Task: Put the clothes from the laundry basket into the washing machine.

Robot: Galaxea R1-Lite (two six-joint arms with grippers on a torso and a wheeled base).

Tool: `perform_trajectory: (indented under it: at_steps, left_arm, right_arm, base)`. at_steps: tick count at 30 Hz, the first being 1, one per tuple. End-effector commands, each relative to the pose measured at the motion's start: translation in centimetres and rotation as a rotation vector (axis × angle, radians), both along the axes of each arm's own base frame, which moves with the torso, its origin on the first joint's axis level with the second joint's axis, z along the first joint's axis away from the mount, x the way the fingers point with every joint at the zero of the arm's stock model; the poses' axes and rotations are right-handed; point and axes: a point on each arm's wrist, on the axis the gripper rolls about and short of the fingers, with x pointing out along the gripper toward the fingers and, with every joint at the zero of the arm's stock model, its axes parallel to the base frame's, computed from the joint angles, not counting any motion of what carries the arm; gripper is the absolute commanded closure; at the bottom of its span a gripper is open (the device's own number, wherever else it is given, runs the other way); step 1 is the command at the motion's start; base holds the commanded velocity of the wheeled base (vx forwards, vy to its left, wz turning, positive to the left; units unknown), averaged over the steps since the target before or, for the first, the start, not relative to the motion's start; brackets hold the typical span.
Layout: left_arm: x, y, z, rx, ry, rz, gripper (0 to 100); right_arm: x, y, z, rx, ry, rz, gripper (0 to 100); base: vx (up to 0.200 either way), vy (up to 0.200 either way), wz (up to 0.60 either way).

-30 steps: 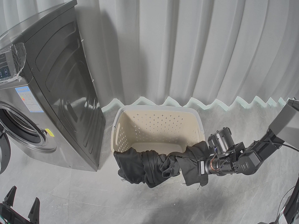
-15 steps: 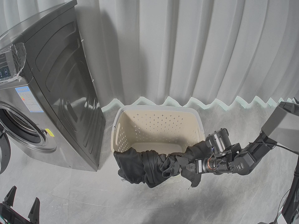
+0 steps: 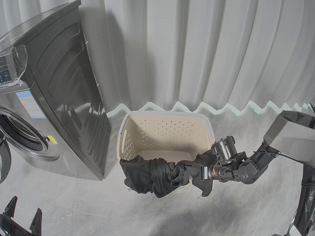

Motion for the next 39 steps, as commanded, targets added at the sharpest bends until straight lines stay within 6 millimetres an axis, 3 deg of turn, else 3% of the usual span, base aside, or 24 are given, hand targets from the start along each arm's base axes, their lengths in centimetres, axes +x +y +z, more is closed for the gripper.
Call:
perform_trajectory:
  at_steps: [1, 6, 11, 18, 26, 34, 39]
  left_arm:
    - [0.0, 0.0, -0.5, -0.001, 0.001, 0.000, 0]
    - [0.0, 0.0, -0.5, -0.001, 0.001, 0.000, 0]
    - [0.0, 0.0, -0.5, -0.001, 0.001, 0.000, 0]
    - [0.0, 0.0, -0.5, -0.001, 0.001, 0.000, 0]
    - [0.0, 0.0, -0.5, 0.002, 0.001, 0.002, 0]
    - [0.0, 0.0, -0.5, 0.002, 0.001, 0.000, 0]
    - [0.0, 0.0, -0.5, 0.002, -0.001, -0.003, 0]
  right_arm:
    - [-0.1, 0.0, -0.2, -0.003, 0.007, 0.000, 100]
    - [-0.7, 0.0, 0.3, 0.003, 0.002, 0.006, 100]
    - [-2.1, -0.1, 3.1, 0.043, -0.073, 0.024, 100]
    - [-6.3, -1.5, 10.2, 0.123, -0.301, 0.055, 100]
    - [-10.7, -2.5, 16.6, 0.278, -0.552, 0.104, 100]
    - [-14.1, -5.2, 19.8, 0.323, -0.706, 0.152, 100]
    - [-14.8, -5.7, 20.5, 0.333, -0.755, 0.146, 100]
  base:
    - [0.000, 0.000, 0.00]
    - [0.000, 0.000, 0.00]
    - [0.000, 0.000, 0.00]
    - [0.000, 0.000, 0.00]
    - [0.000, 0.000, 0.00]
    - [0.000, 0.000, 0.00]
    - [0.000, 0.000, 0.00]
